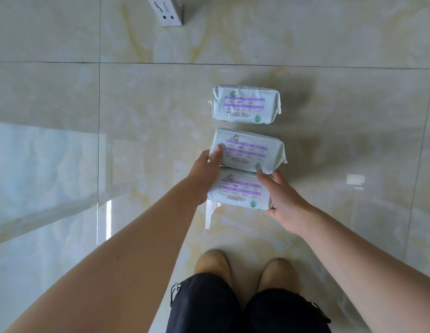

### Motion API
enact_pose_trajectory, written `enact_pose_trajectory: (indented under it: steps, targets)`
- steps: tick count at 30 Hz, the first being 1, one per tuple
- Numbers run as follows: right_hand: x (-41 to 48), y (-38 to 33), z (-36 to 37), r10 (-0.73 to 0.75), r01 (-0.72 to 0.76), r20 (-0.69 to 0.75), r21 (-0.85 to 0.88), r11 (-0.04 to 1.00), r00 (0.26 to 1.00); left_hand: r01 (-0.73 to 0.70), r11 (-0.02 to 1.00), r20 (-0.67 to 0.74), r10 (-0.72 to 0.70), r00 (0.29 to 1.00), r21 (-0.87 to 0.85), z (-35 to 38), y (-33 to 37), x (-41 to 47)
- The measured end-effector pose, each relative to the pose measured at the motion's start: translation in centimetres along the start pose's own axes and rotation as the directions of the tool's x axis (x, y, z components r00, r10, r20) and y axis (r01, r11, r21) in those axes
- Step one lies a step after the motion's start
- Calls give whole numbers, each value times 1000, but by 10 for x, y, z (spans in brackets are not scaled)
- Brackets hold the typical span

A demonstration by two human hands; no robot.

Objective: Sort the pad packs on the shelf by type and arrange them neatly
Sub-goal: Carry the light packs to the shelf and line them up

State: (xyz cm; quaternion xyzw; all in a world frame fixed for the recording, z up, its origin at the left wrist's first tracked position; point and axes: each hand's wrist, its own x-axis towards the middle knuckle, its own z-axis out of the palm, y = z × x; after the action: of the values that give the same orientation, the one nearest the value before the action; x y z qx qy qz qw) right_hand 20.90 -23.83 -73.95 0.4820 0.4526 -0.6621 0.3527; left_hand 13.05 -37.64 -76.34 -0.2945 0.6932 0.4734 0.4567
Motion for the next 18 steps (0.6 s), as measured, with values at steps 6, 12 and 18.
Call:
enact_pose_trajectory:
  steps: [6,12,18]
  targets:
    - [-47,-27,4,-59,59,3,-7,998,998,-35,999,-24,34,999,-41,-8,15,-43]
    - [-114,-69,13,-195,195,0,-30,980,981,-145,983,-62,138,988,-114,-17,47,-108]
    - [-205,-121,18,-315,316,26,-54,947,949,-232,962,-98,220,971,-146,-25,113,-192]
